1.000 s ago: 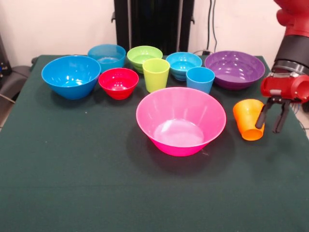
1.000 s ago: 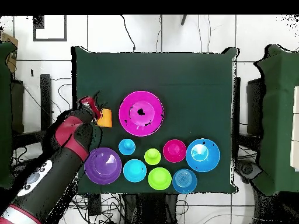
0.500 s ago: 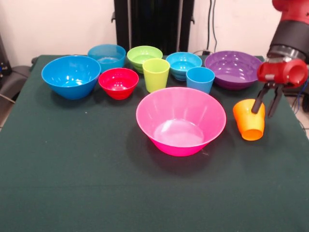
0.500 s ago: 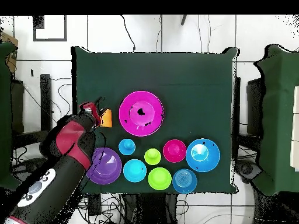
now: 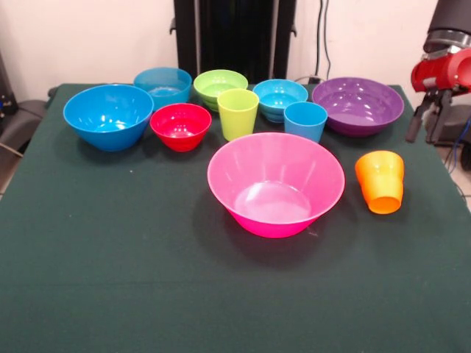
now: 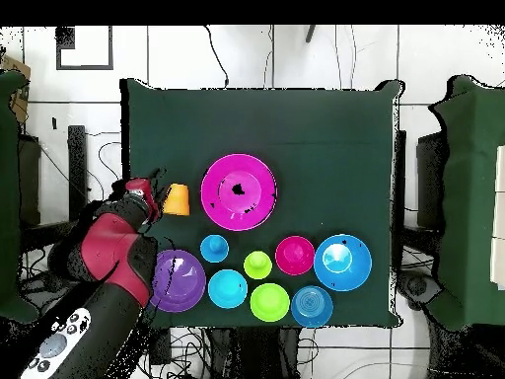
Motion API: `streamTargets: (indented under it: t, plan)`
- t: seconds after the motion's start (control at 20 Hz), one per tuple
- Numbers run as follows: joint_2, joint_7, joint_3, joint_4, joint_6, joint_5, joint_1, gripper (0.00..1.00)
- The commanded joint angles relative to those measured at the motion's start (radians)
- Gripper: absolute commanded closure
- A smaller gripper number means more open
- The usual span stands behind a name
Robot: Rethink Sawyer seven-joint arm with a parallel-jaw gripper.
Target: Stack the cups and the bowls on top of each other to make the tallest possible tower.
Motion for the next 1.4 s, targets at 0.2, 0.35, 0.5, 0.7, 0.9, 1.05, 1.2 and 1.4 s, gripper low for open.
streamTargets:
  t: [0.2,0.35,0.5,0.7,0.9,1.05,1.2,1.4]
  plan:
    - [0.029,0.017,0.189,0.079,-0.002,-0.029,-0.006,0.00]
    - [0.053,0.020,0.193,0.081,-0.045,-0.035,-0.012,0.00]
    - [0.074,0.023,0.191,0.081,-0.071,-0.034,-0.013,0.00]
    - [0.062,0.015,0.213,0.101,-0.100,-0.055,-0.030,0.00]
    - [0.060,0.011,0.222,0.106,-0.110,-0.055,-0.034,0.00]
    - [0.077,0.010,0.222,0.102,-0.126,-0.047,-0.032,0.00]
    - [0.073,0.005,0.227,0.111,-0.136,-0.052,-0.034,0.00]
    - [0.045,0.002,0.235,0.140,-0.132,-0.062,-0.033,0.00]
